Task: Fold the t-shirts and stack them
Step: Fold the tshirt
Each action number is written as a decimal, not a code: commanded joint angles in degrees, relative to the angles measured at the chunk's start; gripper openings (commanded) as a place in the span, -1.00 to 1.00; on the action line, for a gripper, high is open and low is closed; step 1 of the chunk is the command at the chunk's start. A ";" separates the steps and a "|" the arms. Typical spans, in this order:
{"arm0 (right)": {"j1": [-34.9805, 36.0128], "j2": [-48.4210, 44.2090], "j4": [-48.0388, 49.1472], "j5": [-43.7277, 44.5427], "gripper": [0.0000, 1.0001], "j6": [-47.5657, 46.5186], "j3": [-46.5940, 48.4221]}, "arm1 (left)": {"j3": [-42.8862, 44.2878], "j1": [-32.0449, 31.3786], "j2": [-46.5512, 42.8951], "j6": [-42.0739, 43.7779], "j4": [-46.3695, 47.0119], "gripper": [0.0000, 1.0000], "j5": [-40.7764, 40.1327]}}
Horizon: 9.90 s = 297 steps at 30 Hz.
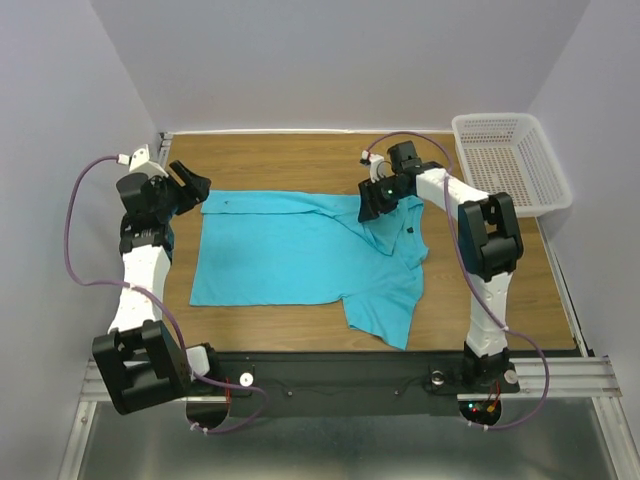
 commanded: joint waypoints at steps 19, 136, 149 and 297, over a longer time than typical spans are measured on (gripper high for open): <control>3.66 1.38 -0.81 2.12 -0.55 0.33 5.16 | -3.88 0.07 -8.45 0.60 -0.78 0.51 2.42; -17.34 1.12 10.35 15.83 -0.99 9.73 2.78 | 14.14 -2.04 40.32 -3.09 0.98 0.38 2.15; -17.34 -3.97 10.53 9.42 0.04 7.28 6.56 | 15.28 -2.04 26.01 -0.46 3.53 0.41 6.12; -13.81 -57.25 -7.23 -17.56 -0.99 -16.73 -37.38 | 5.87 1.39 13.51 -7.40 -40.06 -1.00 -9.71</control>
